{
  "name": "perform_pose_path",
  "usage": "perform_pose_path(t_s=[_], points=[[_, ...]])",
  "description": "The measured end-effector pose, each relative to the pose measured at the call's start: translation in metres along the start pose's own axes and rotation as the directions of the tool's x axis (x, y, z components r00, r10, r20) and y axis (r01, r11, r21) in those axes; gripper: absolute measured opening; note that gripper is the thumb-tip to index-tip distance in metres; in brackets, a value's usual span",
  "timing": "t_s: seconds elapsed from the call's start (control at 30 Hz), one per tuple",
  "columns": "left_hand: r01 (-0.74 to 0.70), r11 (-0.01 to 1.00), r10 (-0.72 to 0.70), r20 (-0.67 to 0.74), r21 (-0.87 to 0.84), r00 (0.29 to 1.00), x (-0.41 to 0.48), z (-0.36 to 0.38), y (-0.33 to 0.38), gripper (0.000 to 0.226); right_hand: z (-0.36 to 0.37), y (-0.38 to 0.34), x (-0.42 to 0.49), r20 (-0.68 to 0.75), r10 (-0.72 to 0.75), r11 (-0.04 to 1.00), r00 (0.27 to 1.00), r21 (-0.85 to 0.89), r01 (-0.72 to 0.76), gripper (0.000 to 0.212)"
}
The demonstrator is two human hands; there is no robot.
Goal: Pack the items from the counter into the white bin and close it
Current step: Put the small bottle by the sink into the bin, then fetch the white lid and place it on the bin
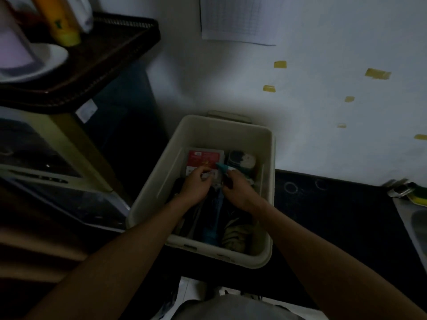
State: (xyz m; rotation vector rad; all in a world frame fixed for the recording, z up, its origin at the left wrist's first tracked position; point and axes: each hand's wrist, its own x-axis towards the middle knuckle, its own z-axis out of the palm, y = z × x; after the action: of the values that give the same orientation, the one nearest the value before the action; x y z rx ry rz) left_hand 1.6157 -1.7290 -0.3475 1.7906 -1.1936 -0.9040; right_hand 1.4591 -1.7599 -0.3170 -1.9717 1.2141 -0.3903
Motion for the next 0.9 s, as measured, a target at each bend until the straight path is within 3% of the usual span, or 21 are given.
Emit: perform_pose_path(t_s=[0.2, 0.3, 0.47, 0.57, 0.73, 0.9], points=[[-0.033, 0.999, 0.033, -0.039, 0.018, 0.999, -0.044, 0.0, 0.02, 0.029, -0.005, -0.005, -0.025, 0.113, -0.127, 0.988, 0.985, 0.105, 0.116, 0.046], [-0.043, 0.999, 0.042, -0.08, -0.016, 0.996, -0.067, 0.001, 0.027, 0.029, -0.008, -0.007, -0.041, 0.119, -0.157, 0.979, 0.98, 0.151, 0.138, 0.044], [-0.078, 0.997, 0.073, -0.171, -0.026, 0.983, -0.118, 0.001, 0.033, 0.032, -0.015, -0.016, -0.075, 0.164, -0.19, 0.962, 0.968, 0.227, 0.15, 0.057], [-0.117, 0.993, 0.118, -0.243, 0.02, 0.963, -0.152, -0.009, 0.036, 0.03, -0.017, -0.025, -0.093, 0.152, -0.294, 0.93, 0.944, 0.274, 0.245, 0.055], [-0.044, 0.996, 0.072, -0.37, 0.081, 0.926, -0.218, -0.023, 0.028, 0.037, 0.005, -0.047, -0.135, 0.157, -0.413, 0.876, 0.897, 0.338, 0.345, 0.053], [0.03, 0.985, 0.048, -0.428, 0.173, 0.903, -0.282, -0.031, 0.012, 0.04, 0.044, -0.069, -0.175, 0.276, -0.449, 0.878, 0.849, 0.309, 0.364, 0.059]])
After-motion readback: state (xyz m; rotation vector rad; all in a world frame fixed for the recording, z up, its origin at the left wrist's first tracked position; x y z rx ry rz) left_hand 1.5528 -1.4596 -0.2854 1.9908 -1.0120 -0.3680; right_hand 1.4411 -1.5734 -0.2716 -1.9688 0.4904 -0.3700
